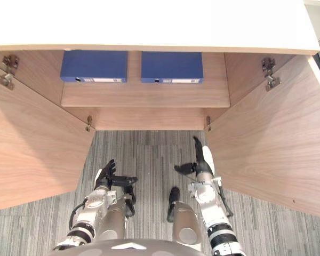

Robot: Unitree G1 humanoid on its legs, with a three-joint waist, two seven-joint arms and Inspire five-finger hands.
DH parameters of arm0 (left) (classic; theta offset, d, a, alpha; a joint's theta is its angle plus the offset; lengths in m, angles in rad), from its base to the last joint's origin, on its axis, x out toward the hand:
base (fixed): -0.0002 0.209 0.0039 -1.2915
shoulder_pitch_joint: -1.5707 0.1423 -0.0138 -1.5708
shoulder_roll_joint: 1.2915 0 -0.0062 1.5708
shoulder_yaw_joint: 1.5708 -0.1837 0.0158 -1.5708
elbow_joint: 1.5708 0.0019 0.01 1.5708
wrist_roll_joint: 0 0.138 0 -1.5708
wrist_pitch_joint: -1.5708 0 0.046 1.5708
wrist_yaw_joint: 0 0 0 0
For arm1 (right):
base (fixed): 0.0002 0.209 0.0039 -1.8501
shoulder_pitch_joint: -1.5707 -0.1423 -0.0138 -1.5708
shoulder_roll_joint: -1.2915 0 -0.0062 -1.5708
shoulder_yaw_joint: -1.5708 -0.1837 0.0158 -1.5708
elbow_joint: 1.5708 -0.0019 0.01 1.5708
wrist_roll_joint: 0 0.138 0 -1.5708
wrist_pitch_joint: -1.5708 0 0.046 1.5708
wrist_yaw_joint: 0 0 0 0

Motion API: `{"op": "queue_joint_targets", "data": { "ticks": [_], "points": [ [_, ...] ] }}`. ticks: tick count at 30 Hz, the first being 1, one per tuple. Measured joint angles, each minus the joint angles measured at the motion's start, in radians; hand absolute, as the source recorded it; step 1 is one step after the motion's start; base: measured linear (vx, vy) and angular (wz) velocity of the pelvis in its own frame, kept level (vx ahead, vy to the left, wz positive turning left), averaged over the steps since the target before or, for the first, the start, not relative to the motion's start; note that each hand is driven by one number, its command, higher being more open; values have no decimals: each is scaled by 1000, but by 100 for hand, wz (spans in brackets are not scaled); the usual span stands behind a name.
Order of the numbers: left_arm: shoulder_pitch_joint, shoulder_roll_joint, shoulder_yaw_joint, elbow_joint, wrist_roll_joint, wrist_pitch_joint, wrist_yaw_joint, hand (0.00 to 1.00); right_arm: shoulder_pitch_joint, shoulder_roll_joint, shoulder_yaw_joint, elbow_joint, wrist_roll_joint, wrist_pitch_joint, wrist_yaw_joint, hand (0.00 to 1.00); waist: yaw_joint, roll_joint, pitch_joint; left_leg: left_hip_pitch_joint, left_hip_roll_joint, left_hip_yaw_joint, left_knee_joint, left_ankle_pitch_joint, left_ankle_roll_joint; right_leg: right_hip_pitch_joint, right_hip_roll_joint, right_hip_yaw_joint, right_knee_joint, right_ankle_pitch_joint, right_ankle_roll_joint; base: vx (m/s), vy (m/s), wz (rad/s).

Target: Walk over to the cabinet, pick up the folder, carry it to the office cabinet, place the folder inside the office cabinet, then close the office cabinet door

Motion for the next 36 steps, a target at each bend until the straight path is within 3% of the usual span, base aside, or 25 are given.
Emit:
{"op": "queue_joint_targets", "data": {
  "ticks": [7,12,18,24,33,36],
  "points": [
    [63,35,15,49,2,8,7,100,42,33,-145,299,13,1,13,100,-6,13,-54,182,-44,17,-163,48,-3,163,2,1,-131,43,14,64,28,-2],
    [108,31,40,113,6,19,9,100,68,49,-230,433,134,10,24,100,-13,11,-90,278,-69,20,-255,79,-5,229,-2,3,-169,51,20,0,21,-1],
    [145,31,56,175,40,43,-2,100,79,63,-300,465,242,18,43,100,-14,4,-99,316,-77,20,-257,78,-6,276,-6,15,-205,70,22,-57,12,-4],
    [151,30,59,213,41,54,-5,100,79,77,-329,484,316,22,45,100,-14,14,-127,324,-93,18,-261,62,-7,286,-15,36,-228,80,19,-42,22,-4],
    [153,34,57,222,48,55,-12,100,71,92,-338,503,316,23,48,100,-12,-2,-143,383,-100,47,-256,49,5,336,-17,82,-262,94,23,24,8,-16],
    [153,32,51,222,62,54,-17,100,80,92,-338,485,317,22,47,100,-14,2,-145,416,-95,53,-256,36,-10,348,-12,117,-269,99,22,6,-16,-40]
  ]
}}
